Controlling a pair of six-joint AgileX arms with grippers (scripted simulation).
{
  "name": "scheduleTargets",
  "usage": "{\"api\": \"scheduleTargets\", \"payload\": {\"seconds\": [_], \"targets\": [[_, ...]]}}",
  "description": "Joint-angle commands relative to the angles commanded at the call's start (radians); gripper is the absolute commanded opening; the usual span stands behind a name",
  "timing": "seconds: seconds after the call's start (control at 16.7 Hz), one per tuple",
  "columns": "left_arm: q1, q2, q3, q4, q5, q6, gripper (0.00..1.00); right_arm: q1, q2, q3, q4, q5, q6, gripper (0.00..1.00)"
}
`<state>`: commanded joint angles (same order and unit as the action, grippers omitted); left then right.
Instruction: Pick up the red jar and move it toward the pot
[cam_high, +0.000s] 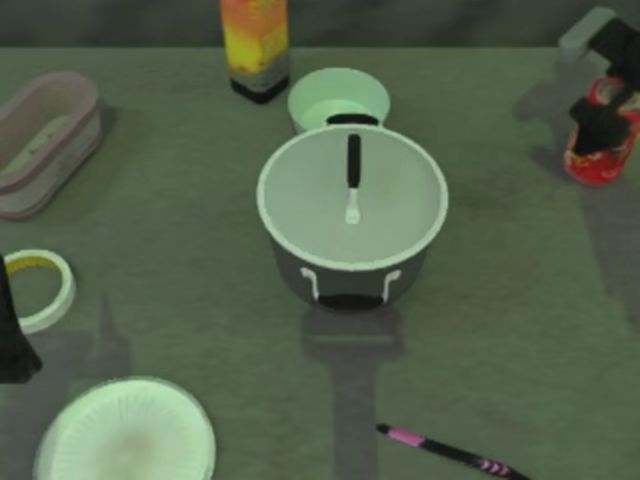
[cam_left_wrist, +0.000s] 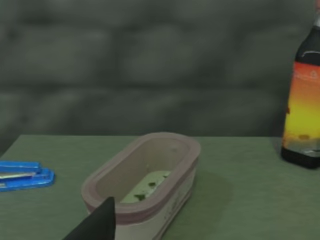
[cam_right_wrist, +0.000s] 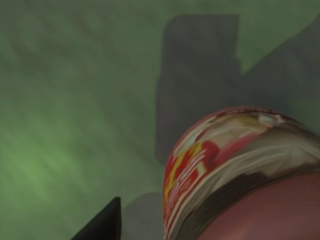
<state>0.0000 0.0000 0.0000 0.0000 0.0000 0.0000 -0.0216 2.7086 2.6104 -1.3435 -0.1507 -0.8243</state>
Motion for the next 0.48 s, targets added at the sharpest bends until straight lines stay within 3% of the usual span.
{"api": "scheduleTargets", "payload": {"seconds": [0.48], "targets": [[0.0,0.0,0.0,0.0,0.0,0.0,1.0,0.0,0.0,0.0,0.0,0.0,0.0,0.25]]}}
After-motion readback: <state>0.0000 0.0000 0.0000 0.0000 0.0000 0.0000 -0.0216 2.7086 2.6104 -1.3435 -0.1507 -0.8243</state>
